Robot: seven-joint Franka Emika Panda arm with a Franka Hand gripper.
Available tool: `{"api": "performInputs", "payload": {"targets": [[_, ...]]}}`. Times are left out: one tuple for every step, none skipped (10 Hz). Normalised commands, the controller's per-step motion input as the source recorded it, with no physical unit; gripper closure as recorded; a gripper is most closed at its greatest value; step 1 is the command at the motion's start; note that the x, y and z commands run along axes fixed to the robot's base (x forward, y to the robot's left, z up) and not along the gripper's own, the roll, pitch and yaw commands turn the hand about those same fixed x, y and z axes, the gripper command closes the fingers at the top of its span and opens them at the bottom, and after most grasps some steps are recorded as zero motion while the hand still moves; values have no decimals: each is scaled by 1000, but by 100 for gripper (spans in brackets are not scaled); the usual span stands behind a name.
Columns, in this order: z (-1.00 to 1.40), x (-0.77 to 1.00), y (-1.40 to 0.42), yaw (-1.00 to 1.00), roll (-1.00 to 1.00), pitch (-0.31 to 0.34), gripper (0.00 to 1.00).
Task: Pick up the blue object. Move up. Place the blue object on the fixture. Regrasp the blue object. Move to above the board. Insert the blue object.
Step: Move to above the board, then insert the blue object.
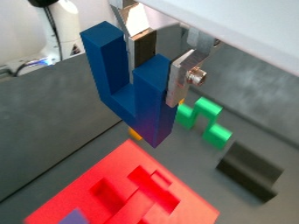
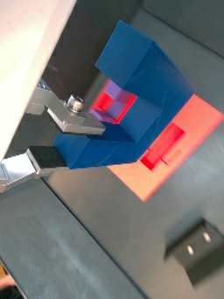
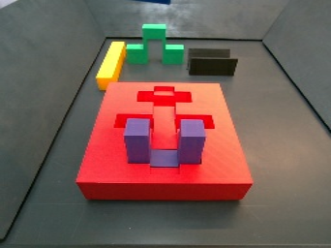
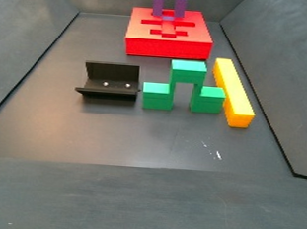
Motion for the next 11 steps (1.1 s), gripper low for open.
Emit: {"api": "performInputs", "payload": {"targets": [[4, -63, 28, 53, -569, -19, 100], [2, -64, 34, 37, -448, -39, 100], [-2, -47, 23, 10, -238, -49, 100], [0, 0, 0, 0, 16, 0, 100], [-77, 0, -11, 0, 7, -80, 100], [-214, -11, 0, 0, 0, -286, 100], [-326, -74, 0, 0, -50, -457, 100], [-283, -83, 0, 0, -111, -476, 100], [-243, -37, 0, 0, -119, -500, 100], [-183, 0, 0, 0, -117, -500, 100], [-171, 0, 0, 0, -107, -500, 100]]}}
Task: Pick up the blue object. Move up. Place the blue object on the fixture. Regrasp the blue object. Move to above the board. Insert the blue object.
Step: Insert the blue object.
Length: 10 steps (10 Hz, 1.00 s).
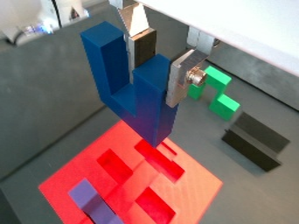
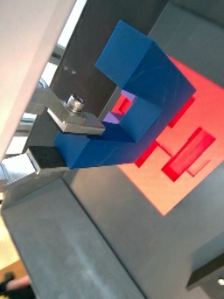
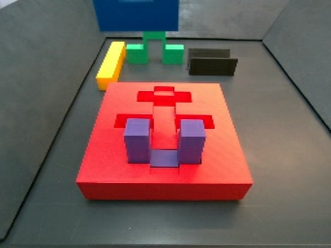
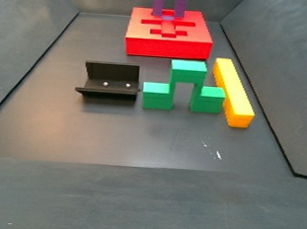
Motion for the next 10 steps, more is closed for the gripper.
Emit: {"api": "performInputs", "payload": {"targets": [[-169, 11, 57, 0, -90, -500, 100], [-286, 140, 100, 51, -17, -447, 100], [-277, 231, 14, 11, 319, -84, 100], [-380, 363, 146, 46, 279, -26, 100], [-603, 574, 237, 91, 84, 0, 100], [-843, 583, 234, 83, 23, 59, 100], [-754, 500, 286, 40, -74, 209, 100], [-537, 351, 226, 0, -166, 276, 100], [-491, 294, 234, 0, -207, 264, 100], [-494, 171, 234, 0, -144, 206, 100]]}}
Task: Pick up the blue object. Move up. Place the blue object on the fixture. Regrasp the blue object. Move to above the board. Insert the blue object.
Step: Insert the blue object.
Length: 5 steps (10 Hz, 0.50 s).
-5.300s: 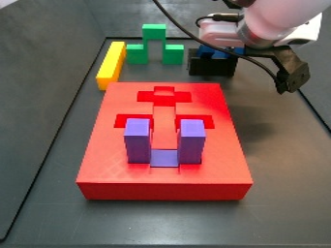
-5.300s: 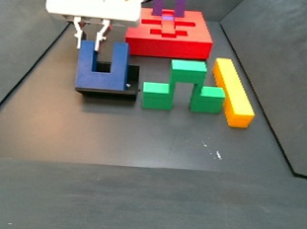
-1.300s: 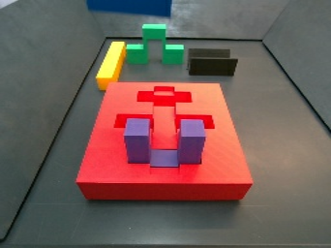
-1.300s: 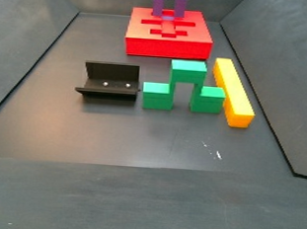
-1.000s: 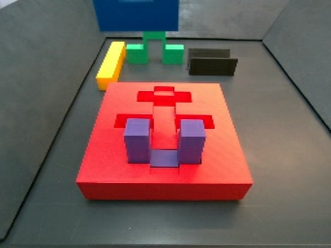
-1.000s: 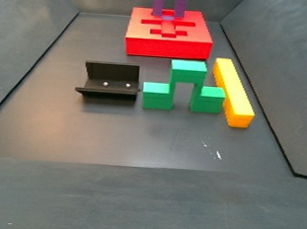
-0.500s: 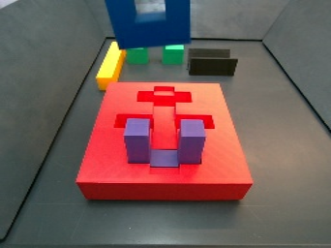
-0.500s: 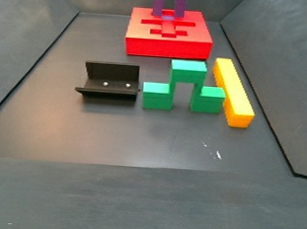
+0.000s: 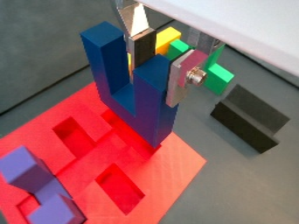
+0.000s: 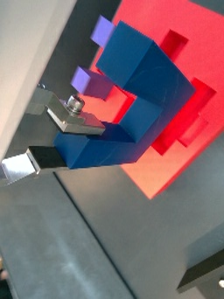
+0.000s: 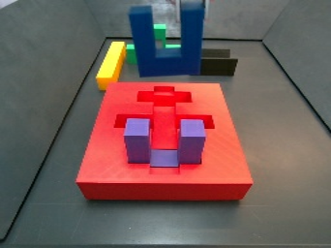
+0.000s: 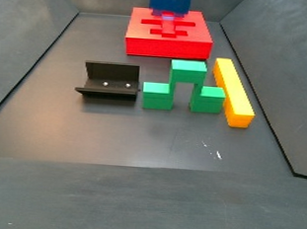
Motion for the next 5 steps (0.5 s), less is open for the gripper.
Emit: {"api": "performInputs", "payload": {"targets": [[-417, 189, 160, 0, -3, 179, 100], [-537, 120, 163, 0, -9, 164, 100], [-543, 17, 114, 0, -43, 180, 100], [-223, 0, 0, 0, -30, 121, 100], [0, 0, -40, 0, 21, 46, 100]]}}
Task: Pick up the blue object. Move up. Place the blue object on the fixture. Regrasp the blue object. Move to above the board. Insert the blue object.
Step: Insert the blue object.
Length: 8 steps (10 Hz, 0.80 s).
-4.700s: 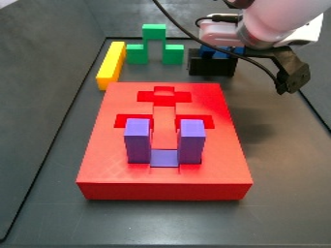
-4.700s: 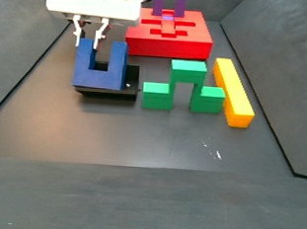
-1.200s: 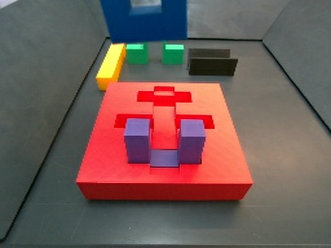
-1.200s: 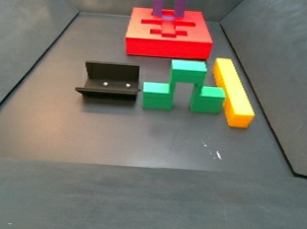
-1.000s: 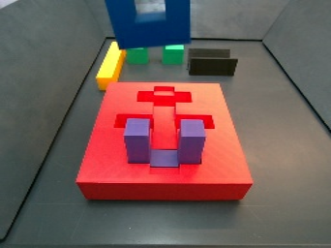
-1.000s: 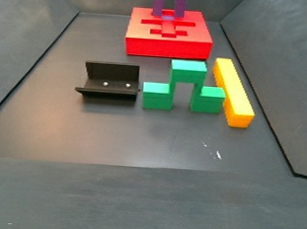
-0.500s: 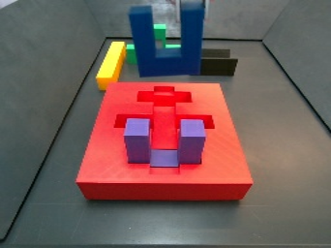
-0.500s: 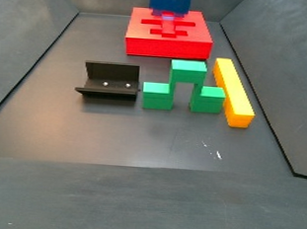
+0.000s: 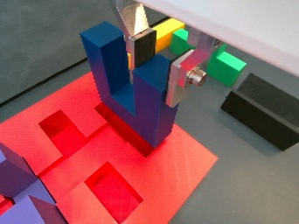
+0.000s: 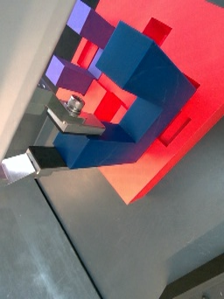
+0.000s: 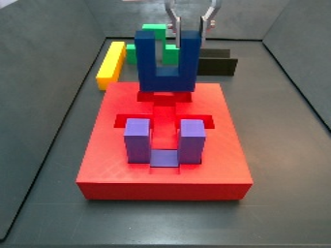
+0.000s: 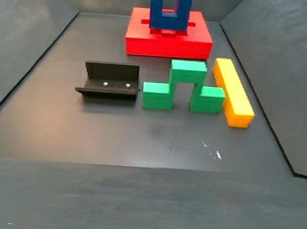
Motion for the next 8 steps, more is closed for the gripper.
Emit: {"api": "performInputs", "payload": {"targets": [[0, -69, -17, -23, 11, 0, 100], [0, -131, -20, -49, 3, 0, 100], [-14, -43, -80, -91, 109, 0, 100], [-97, -66, -63, -180, 164, 7, 100], [-246, -134, -71, -163, 139, 53, 100], [-223, -46, -14, -123, 97, 60, 100], [-286, -51, 0, -114, 71, 53, 100], [-291, -6, -9, -83, 29, 60, 100]]}}
